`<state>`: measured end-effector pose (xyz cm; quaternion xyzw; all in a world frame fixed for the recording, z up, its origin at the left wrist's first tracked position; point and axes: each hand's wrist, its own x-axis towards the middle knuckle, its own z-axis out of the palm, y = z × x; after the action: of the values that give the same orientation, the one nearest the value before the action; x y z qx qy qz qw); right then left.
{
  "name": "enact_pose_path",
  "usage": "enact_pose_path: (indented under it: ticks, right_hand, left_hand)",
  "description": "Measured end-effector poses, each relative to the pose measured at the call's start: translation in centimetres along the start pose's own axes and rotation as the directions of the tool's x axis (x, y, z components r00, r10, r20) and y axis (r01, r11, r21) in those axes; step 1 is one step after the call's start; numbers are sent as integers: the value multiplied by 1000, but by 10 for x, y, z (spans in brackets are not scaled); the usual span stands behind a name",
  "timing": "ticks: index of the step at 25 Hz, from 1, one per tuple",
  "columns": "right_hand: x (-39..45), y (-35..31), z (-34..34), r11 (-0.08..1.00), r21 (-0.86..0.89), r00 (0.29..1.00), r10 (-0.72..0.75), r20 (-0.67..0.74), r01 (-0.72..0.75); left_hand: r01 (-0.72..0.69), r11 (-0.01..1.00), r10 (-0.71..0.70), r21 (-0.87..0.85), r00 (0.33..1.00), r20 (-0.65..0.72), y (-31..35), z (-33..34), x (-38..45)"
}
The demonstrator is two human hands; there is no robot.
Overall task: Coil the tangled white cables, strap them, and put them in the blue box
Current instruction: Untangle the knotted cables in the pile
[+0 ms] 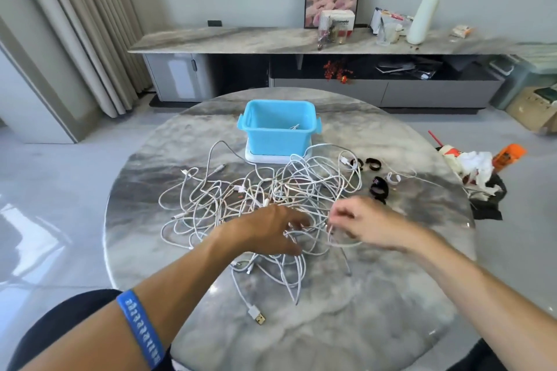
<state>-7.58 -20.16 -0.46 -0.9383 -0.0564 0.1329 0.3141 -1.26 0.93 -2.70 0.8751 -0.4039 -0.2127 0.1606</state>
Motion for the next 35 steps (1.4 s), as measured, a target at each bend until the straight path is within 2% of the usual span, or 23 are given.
enact_pose_path:
  ticks: [2,4,5,6,7,8,9,10,12,14,15,17,18,20,21,23,24,26,27,29,32,34,35]
  right_hand:
    - [-4,0,-22,834,549,962,101,-254,57]
    - [-11,3,-45,585,797,858,324,-399,150]
    - [-12,8,-54,599,790,793,412,-448,134]
    - [-11,16,-58,747,665,716,465,-521,-2]
    - [-10,24,-57,890,392,644,443,-624,-232]
    - [-10,24,-54,923,84,607,313,-731,-375]
    - [-9,21,-49,937,-134,619,102,-779,-323]
    - [-7,13,-40,959,-246,665,-93,-741,-140]
    - [-1,-12,-18,953,-196,797,-300,-524,230]
    - [5,-28,2,929,-159,871,-369,-323,335]
    - [8,-27,1,926,-164,858,-376,-350,339]
    - [15,-10,-16,963,-82,768,-254,-587,256]
    - [13,-2,-35,980,83,698,-69,-712,181]
    - [7,13,-66,889,450,572,328,-752,82]
    - [7,22,-73,868,495,570,428,-702,-43]
    - [8,25,-68,864,182,652,478,-589,-469]
    - [9,19,-58,865,-38,708,383,-594,-500]
    - [13,2,-36,960,-230,823,-2,-569,-157]
    - [13,-11,-26,978,-197,848,-163,-505,70]
    - [15,-34,-5,941,-74,866,-334,-372,331]
    - [22,-32,-6,932,-115,793,-353,-497,343]
    - [22,-11,-35,985,16,695,-108,-711,170]
    - [21,2,-54,979,175,593,81,-801,103]
  left_hand:
    - [10,1000,-10,-1,1000,-16,-5,3,-3]
    - [49,998,-52,-28,992,-112,-8,3,-4]
    - [71,991,-92,-117,978,-190,-7,-1,-5]
    - [93,971,-155,-223,948,-280,-5,-6,-5]
    - [109,944,-221,-310,909,-353,-3,-12,-5]
    - [122,933,-262,-339,875,-407,-1,-18,-4]
    - [125,941,-266,-315,848,-458,1,-22,-3]
    - [109,962,-229,-252,826,-515,4,-24,-1]
    - [57,989,-125,-134,808,-576,13,-23,2]
    - [0,996,-53,-92,814,-579,19,-18,8]
    - [-18,995,-44,-101,818,-574,20,-20,9]
    - [-8,990,-75,-142,817,-572,15,-32,7]
    - [18,986,-114,-169,806,-581,9,-40,4]
    - [54,968,-195,-243,772,-605,-6,-57,-2]
    - [51,953,-230,-297,762,-606,-10,-63,-6]
    - [28,905,-291,-424,769,-569,-11,-66,-8]
    - [37,896,-304,-443,779,-549,-8,-65,-8]
    - [41,929,-253,-369,796,-550,2,-62,-7]
    - [5,940,-204,-340,808,-553,8,-60,-6]
    - [-120,942,-80,-312,824,-560,19,-55,-5]
    - [-156,951,-15,-268,840,-542,21,-54,-7]
    - [-95,955,-84,-279,819,-568,5,-62,-11]
    - [-66,943,-149,-325,793,-591,-5,-68,-14]
